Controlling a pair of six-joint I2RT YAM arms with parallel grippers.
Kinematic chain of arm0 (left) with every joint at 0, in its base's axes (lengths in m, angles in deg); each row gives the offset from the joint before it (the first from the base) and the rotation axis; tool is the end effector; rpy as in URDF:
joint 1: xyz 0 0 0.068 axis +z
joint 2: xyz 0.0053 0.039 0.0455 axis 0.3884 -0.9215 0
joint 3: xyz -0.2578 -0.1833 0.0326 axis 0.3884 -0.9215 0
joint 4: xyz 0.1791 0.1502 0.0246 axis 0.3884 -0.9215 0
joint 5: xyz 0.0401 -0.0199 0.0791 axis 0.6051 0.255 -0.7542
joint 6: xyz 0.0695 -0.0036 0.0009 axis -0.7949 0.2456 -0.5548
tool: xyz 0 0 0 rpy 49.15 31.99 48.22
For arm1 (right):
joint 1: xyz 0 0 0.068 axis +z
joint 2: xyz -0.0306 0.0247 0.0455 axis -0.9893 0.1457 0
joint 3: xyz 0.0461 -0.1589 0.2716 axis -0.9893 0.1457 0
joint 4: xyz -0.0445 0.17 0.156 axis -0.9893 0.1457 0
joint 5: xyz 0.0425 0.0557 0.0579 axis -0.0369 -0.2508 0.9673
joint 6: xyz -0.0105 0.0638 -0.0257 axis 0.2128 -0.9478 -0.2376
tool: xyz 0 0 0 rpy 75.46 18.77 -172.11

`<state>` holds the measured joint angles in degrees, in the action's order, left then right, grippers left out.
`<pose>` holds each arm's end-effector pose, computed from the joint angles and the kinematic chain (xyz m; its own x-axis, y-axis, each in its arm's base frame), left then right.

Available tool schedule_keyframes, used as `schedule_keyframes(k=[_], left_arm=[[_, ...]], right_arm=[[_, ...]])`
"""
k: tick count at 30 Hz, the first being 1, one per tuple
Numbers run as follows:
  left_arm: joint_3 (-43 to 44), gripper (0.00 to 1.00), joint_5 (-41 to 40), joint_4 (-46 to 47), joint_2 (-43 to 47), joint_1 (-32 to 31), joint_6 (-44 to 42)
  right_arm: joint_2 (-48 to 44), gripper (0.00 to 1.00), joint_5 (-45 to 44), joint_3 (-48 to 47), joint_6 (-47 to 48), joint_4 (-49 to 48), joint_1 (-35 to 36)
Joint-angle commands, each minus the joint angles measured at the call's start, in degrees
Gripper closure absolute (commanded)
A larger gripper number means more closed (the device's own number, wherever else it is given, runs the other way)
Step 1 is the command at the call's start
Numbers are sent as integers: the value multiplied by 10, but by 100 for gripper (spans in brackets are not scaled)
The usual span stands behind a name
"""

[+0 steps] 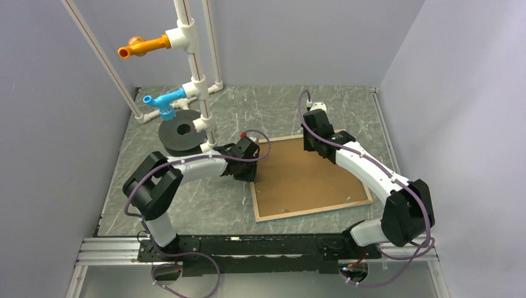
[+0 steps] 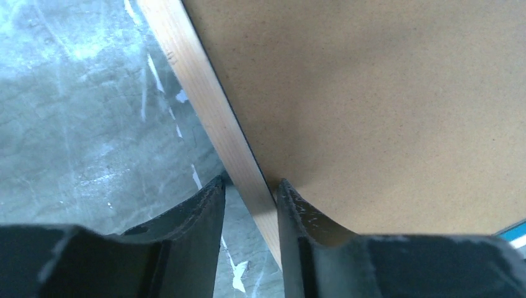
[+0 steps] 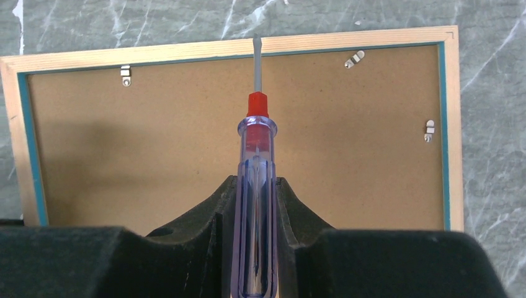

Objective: Take the photo out of the frame

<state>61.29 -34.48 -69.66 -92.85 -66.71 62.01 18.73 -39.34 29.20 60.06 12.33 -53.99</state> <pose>0.2438 -0.2313 0.2110 -0.9069 0.0463 -0.4188 0.1732 0.9471 -0.2702 0.2549 0.1126 0.3125 -0.6735 -0.0616 -0.7366 -0.0561 0.9979 -0.0321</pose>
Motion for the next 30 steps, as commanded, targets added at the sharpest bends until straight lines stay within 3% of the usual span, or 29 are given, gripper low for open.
schedule_keyframes(k=[1, 6, 10, 18, 22, 25, 28, 30], left_arm=[[-2, 48, -6, -23, 6, 10, -54], [-37, 21, 16, -14, 78, -1, -9], [-82, 13, 49, 10, 126, -23, 45], [-132, 14, 23, 55, 114, -97, 140], [-119, 13, 23, 73, 38, -110, 166], [-63, 14, 4, 21, -38, -122, 159], [-48, 21, -13, 5, -85, -133, 160], [-63, 33, -21, 4, -90, -134, 168]], right_arm=[[-2, 100, 26, -31, 2, 9, -1], [-12, 100, 31, -17, 1, 13, -1], [-31, 100, 30, -6, 2, 6, -1], [-52, 100, 121, 31, -1, -16, -1], [-29, 100, 156, 39, -9, -4, 0], [-24, 100, 186, 30, -14, 7, 0], [-22, 100, 203, 16, -17, 17, 1], [-23, 100, 202, 10, -18, 19, 2]])
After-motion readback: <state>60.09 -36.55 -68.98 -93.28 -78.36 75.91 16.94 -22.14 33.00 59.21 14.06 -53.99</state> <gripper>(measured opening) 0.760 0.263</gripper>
